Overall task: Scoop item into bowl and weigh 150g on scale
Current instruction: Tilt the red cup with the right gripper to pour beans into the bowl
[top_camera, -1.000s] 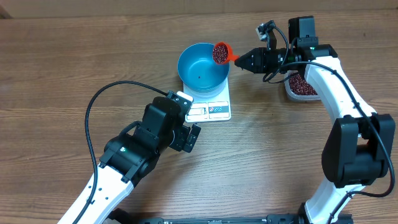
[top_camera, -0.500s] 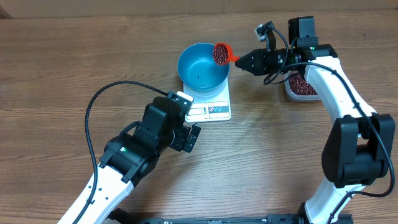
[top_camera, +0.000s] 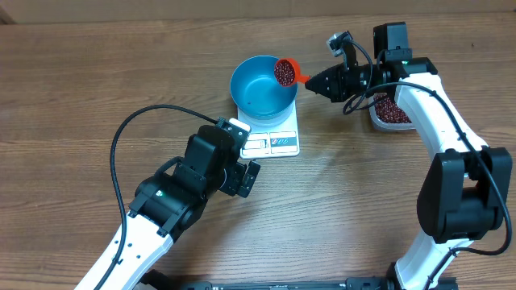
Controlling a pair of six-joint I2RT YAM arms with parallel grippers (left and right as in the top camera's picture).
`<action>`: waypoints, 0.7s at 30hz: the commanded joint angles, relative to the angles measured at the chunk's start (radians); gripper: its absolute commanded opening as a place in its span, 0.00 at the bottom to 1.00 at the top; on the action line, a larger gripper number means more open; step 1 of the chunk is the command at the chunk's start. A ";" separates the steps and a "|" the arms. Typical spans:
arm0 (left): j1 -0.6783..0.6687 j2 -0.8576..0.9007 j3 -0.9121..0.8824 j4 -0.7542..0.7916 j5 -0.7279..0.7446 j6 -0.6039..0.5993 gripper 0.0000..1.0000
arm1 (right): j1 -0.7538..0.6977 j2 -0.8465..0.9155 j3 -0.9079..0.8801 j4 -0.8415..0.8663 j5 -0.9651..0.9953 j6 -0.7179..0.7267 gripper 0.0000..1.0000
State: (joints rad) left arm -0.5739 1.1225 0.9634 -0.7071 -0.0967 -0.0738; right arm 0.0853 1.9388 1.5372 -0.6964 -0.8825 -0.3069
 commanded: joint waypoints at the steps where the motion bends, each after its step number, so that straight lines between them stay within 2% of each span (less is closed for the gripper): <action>1: 0.004 0.002 0.000 0.004 0.012 0.018 0.99 | 0.026 0.001 0.029 0.007 -0.007 -0.071 0.04; 10: 0.004 0.003 0.000 0.004 0.012 0.018 1.00 | 0.065 0.001 0.029 0.014 0.046 -0.129 0.04; 21: 0.004 0.003 0.000 0.004 0.012 0.018 0.99 | 0.075 0.001 0.029 0.014 0.106 -0.312 0.04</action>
State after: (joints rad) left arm -0.5739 1.1225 0.9634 -0.7071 -0.0967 -0.0738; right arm 0.1532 1.9388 1.5372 -0.6895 -0.8032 -0.5434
